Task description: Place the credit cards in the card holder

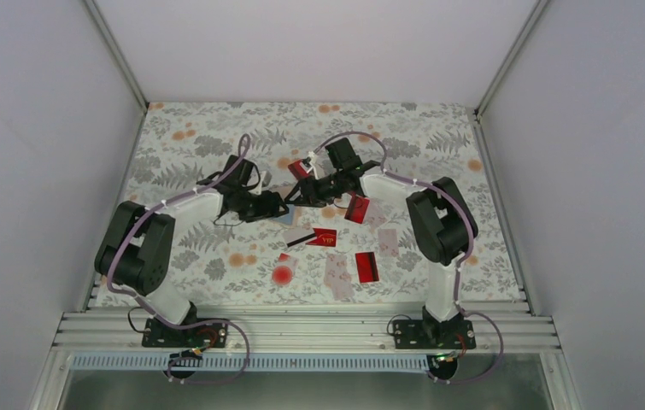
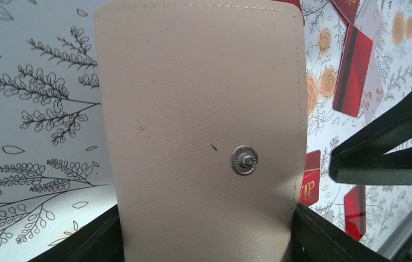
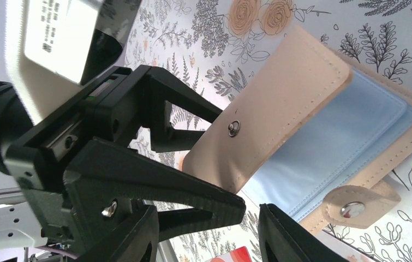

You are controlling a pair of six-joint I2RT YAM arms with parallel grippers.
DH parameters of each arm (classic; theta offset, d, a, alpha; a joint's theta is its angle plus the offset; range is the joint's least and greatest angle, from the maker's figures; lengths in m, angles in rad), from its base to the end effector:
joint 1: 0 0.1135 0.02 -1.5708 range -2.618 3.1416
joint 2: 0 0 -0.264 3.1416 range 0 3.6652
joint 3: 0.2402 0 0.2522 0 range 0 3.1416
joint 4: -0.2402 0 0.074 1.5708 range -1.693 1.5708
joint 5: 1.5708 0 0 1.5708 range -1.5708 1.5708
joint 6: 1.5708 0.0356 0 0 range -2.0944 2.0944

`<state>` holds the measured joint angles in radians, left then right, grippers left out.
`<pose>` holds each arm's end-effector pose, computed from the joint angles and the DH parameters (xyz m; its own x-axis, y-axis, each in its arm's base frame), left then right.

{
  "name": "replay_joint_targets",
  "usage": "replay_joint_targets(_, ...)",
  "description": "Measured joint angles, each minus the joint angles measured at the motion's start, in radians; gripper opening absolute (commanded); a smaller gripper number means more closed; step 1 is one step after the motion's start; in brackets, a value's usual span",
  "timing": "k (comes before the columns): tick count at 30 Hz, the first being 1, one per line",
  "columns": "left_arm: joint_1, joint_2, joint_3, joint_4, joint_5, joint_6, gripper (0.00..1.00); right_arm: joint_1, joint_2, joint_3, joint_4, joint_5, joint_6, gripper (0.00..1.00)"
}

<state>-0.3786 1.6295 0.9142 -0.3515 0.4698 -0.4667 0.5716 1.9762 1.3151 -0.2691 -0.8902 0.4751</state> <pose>0.2829 -0.1299 0.1691 -0.9663 -0.0474 -0.2529 0.1097 0.8134 -0.5713 0.3315 0.2461 0.1758 -0.9340 -0.2585 -0.2465 -0.3417 0.4456 0.8275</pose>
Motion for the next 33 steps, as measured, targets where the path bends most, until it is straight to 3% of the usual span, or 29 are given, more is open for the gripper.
replay_joint_targets(5, 0.034, 0.000, -0.050, 0.050, 0.061, -0.016, 0.68, -0.012, -0.007, 0.003, -0.024, 0.043, -0.036, 0.47)
replay_joint_targets(10, 0.051, 0.000, -0.057, 0.088, 0.101, -0.016, 0.67, -0.059, -0.059, -0.039, -0.053, 0.090, -0.096, 0.36)
replay_joint_targets(16, 0.051, 0.000, -0.056, 0.112, 0.142, -0.015, 0.67, -0.039, -0.063, -0.040, -0.069, 0.089, -0.128, 0.32)
replay_joint_targets(33, 0.066, 0.005, -0.069, 0.149, 0.197, -0.022, 0.67, -0.007, 0.113, 0.079, -0.023, 0.016, -0.124, 0.27)
